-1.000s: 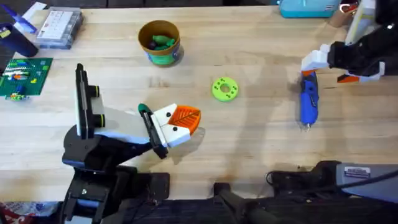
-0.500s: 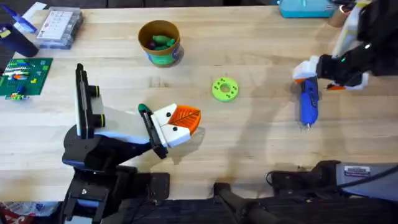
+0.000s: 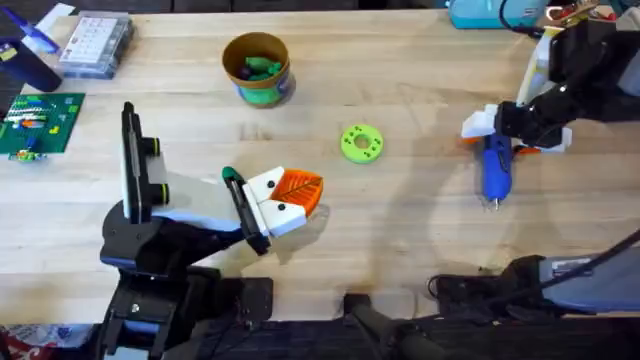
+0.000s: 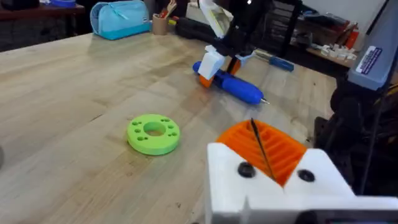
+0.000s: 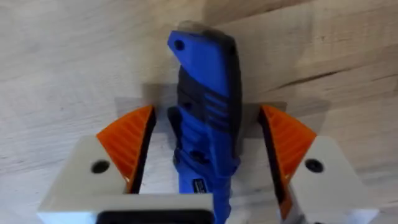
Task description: Pick up the gripper from the table and insert it into the empty holder that is missing its gripper. Then pick up a screw, insert it into the mounting hole, and use the screwdriver to tighten it. Finally, clean up the table by picking up the vegetable and placing it into the bucket.
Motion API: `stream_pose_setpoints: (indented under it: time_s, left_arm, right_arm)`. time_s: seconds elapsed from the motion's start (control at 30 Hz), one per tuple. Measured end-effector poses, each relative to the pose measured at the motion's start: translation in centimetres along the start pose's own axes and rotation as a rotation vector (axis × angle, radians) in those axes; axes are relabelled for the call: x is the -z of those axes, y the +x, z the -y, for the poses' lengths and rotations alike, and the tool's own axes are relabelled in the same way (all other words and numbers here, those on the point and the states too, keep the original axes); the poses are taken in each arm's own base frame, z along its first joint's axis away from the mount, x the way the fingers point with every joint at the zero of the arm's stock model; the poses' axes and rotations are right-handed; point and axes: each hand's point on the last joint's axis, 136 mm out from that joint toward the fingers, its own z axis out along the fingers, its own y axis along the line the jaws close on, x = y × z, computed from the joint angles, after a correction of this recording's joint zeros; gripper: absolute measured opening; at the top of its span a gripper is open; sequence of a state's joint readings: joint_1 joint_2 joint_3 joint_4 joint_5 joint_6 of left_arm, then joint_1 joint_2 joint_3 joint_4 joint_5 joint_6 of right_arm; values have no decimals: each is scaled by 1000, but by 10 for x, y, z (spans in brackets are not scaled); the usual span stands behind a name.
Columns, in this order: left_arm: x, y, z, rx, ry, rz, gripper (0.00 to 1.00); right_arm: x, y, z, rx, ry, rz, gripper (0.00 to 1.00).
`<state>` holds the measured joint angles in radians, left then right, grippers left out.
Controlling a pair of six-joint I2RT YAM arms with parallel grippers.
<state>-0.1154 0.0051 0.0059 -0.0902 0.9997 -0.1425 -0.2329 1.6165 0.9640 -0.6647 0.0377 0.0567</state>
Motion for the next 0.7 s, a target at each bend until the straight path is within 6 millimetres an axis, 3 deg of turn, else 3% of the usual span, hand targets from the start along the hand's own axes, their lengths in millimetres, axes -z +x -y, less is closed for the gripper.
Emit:
stream_pose_setpoints:
  time_s: [0.27,0.57,0.7]
  left_arm:
    - [0,0,0,1,0,0,16]
    - [0,0,0,0,0,0,16]
    - [0,0,0,0,0,0,16]
  right_arm:
    - [-1,-1,2,0,10,0,903]
    - [-1,-7,6,-13,29,24,544]
    - [-1,-10,7,-15,28,34,474]
